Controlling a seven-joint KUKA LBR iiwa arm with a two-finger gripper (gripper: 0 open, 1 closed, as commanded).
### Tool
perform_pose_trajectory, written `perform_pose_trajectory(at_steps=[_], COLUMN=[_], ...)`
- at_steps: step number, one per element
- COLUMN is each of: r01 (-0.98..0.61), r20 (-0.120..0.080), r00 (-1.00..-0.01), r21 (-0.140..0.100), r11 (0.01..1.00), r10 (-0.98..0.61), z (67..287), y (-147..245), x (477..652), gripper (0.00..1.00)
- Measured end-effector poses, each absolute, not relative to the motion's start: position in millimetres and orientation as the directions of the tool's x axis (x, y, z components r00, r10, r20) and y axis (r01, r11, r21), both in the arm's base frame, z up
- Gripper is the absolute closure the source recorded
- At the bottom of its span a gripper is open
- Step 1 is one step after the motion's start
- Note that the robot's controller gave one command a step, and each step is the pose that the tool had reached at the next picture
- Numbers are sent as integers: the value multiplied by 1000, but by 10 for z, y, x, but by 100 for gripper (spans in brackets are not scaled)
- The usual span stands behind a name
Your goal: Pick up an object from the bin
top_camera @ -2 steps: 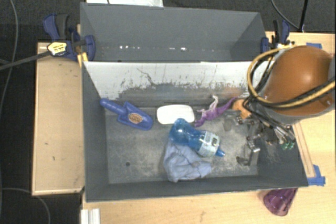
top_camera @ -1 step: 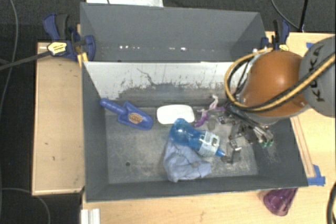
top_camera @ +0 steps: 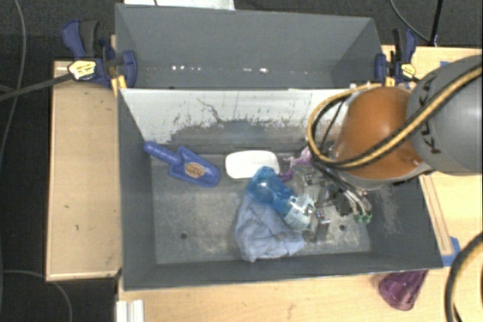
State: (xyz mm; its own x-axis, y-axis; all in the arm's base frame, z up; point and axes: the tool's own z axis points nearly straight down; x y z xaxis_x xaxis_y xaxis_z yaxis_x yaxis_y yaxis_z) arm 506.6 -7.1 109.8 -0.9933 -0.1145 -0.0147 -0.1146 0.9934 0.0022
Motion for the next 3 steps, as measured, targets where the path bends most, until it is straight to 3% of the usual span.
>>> perform_pose_trajectory(at_steps=[1,2,3], r01=[75,26,103], r20=[-23,-20,-19], r00=[-997,-999,-994], r21=[3,1,4], r11=[997,1000,995], r10=[75,27,103], z=[852,692,730], y=[-82,-86,-29], x=[5087,5072,5040], gripper=[0,0,100])
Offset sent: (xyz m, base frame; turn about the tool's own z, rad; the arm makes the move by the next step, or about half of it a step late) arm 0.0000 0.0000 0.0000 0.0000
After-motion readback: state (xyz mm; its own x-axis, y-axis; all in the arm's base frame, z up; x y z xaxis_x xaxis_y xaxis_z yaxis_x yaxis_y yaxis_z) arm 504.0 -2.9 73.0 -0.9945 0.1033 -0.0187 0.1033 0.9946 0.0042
